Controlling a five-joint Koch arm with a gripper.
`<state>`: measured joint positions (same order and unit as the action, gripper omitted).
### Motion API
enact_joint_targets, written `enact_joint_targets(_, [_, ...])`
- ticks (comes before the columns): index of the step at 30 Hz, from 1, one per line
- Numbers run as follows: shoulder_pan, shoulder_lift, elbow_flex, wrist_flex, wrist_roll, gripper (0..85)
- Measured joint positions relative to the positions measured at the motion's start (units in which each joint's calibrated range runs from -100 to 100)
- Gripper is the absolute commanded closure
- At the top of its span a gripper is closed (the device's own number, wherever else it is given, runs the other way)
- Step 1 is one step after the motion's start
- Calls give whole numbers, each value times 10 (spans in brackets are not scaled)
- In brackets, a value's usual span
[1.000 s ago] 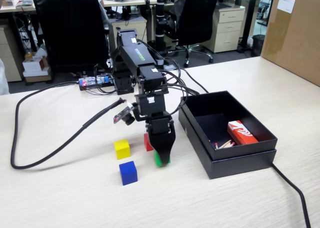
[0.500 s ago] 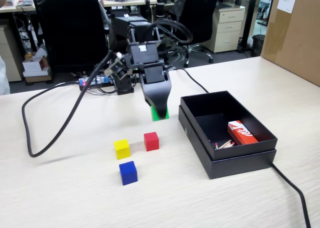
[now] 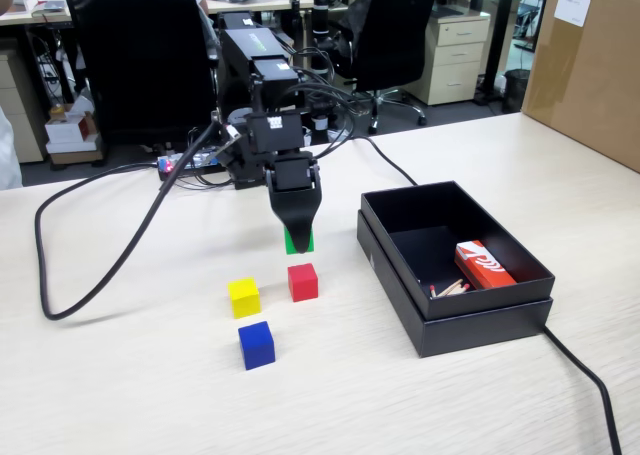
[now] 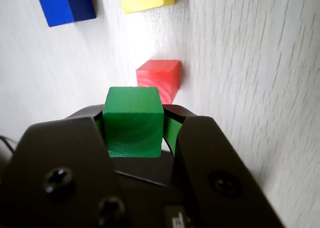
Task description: Put the green cube on top of the red cube
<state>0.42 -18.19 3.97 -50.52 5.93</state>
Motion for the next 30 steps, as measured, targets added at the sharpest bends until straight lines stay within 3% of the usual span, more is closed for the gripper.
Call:
enact_joint_targets(25, [-1,10,-60,74,2,842])
enact_joint_targets(28, [-1,12,-65,74,2,774])
enact_joint_targets(30, [0,13,-70,74,2,774])
